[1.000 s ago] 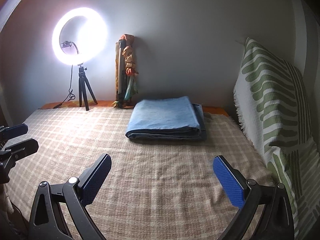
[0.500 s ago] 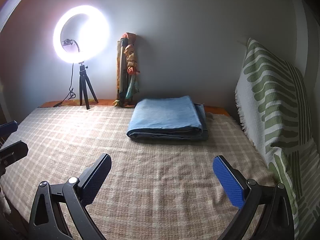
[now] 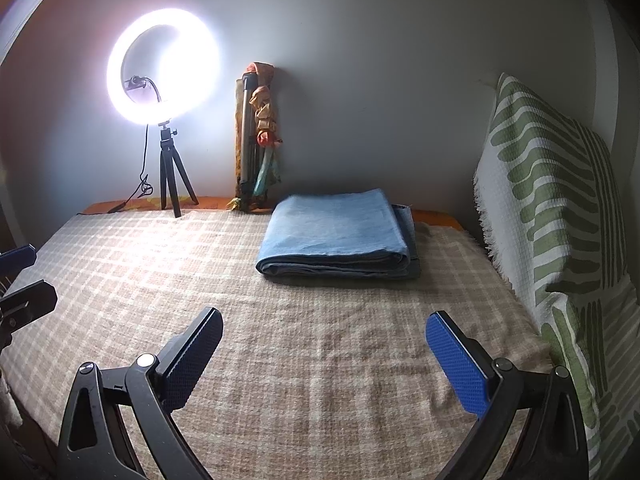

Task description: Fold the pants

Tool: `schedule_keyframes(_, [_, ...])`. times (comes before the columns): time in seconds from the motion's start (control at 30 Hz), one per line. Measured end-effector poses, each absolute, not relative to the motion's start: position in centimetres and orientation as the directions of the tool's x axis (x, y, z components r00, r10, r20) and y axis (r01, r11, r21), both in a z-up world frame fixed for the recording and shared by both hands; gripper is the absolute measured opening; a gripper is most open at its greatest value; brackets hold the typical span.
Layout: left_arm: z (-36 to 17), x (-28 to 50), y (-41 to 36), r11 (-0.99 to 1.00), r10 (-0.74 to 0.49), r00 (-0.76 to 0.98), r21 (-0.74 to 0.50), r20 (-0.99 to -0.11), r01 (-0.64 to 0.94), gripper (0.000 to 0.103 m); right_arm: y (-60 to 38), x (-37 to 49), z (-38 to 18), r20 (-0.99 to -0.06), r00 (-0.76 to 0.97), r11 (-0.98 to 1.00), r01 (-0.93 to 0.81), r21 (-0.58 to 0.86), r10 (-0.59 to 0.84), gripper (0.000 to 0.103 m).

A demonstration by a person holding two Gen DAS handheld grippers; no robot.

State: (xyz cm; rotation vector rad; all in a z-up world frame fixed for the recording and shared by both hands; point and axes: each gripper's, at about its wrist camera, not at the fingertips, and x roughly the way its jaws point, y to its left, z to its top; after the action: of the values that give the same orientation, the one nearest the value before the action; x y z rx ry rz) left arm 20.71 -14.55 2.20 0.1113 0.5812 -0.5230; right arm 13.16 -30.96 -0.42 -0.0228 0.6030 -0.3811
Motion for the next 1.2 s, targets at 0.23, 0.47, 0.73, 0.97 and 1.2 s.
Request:
schedule_keyframes(0.23, [2.23,20.76,-14.56,0.862,-0.442,0.710,-0.040,-0.548,0.506,0.098,-31.07,13.15,-0.39,-0.549,0.757,0.930,0.347,-0.120,-0.353,0.103])
schedule_keyframes(0.47, [2.09,20.51,-14.82,0.862,-0.438,0.710,-0.033,-0.551,0.506,0.098,-31.08,13.15,-0.38,-0.550,0.757,0.930,0.348,-0.119,-0.353,0.103])
schedule_keyframes(0.73, [2.03,20.39,-14.87,0.862,-0.438,0.711,-0.033,-0.551,0.506,0.098,-30.95,13.03,-0.59,-0.554,0.755,0.931,0.347,-0.114,-0.350,0.103])
schedule_keyframes(0.97, [2.06,20.38,-14.97,0.863,-0.435,0.712,-0.030,-0.551,0.505,0.098,-30.79,13.03,-0.64,-0.555,0.755,0.931,0.348,-0.110,-0.348,0.103])
schedule_keyframes(1.2, [2.07,20.37,-14.97,0.862,-0.436,0.710,-0.031,-0.552,0.506,0.098,-30.82,13.06,-0.63,-0.556,0.755,0.931,0.348,-0.110,-0.348,0.103])
